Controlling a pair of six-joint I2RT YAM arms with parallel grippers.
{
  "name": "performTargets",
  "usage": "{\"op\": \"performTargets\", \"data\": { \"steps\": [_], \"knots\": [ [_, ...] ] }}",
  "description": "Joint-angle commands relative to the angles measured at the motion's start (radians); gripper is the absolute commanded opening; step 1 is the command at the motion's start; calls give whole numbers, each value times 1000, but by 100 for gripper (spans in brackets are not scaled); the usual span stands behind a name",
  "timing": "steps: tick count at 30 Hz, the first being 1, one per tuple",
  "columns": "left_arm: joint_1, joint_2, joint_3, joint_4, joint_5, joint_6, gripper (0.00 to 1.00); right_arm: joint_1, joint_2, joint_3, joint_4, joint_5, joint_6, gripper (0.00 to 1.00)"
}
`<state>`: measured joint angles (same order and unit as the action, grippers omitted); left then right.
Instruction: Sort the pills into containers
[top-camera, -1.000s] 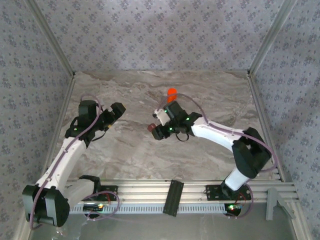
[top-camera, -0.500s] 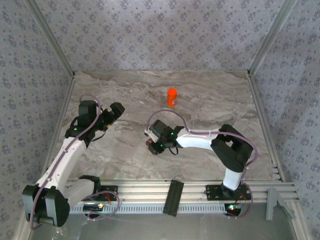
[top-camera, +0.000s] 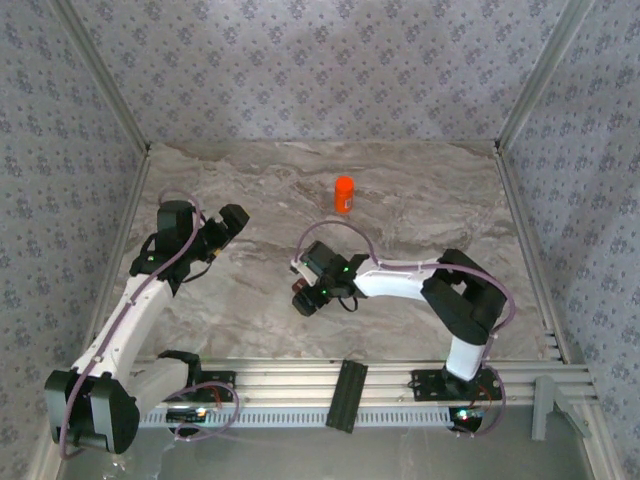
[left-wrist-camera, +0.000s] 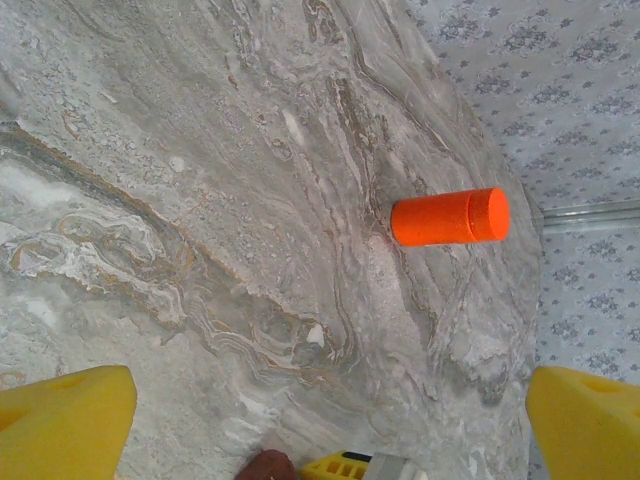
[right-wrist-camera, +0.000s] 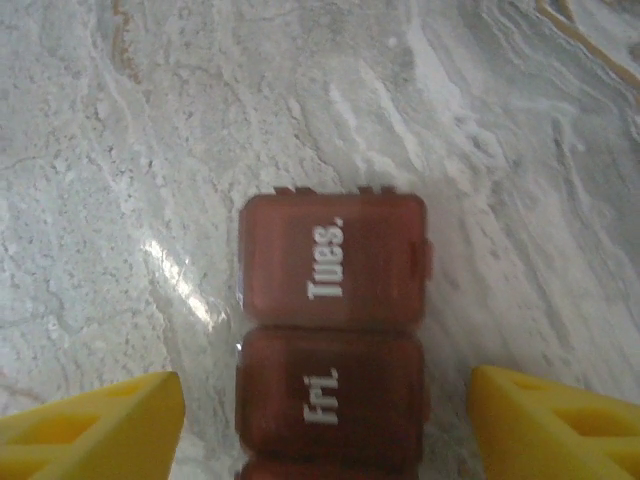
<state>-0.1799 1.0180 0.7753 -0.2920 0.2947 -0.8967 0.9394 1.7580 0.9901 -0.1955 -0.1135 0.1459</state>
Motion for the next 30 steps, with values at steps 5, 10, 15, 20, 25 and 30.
{"op": "performTargets", "data": {
  "steps": [5,10,15,20,25,30],
  "knots": [
    [-4,-19,-1,10,-9,-6,100,-99,-177,-76,-41,-126,83,86],
    [-4,-19,-4,14,-11,-6,100,-101,-200,-75,-92,-124,72,84],
    [-4,-16,-2,18,-9,-6,100,-80,-154,-42,-147,-101,26,81],
    [-4,-15,-4,17,-9,-7,100,-55,-95,-3,-174,-88,-6,80],
    [-4,-15,-4,15,-11,-5,100,-55,-70,4,-163,-103,-3,80],
    [-4,-12,-8,18,-15,-5,100,-49,-56,8,-163,-103,-6,81]
  ]
}}
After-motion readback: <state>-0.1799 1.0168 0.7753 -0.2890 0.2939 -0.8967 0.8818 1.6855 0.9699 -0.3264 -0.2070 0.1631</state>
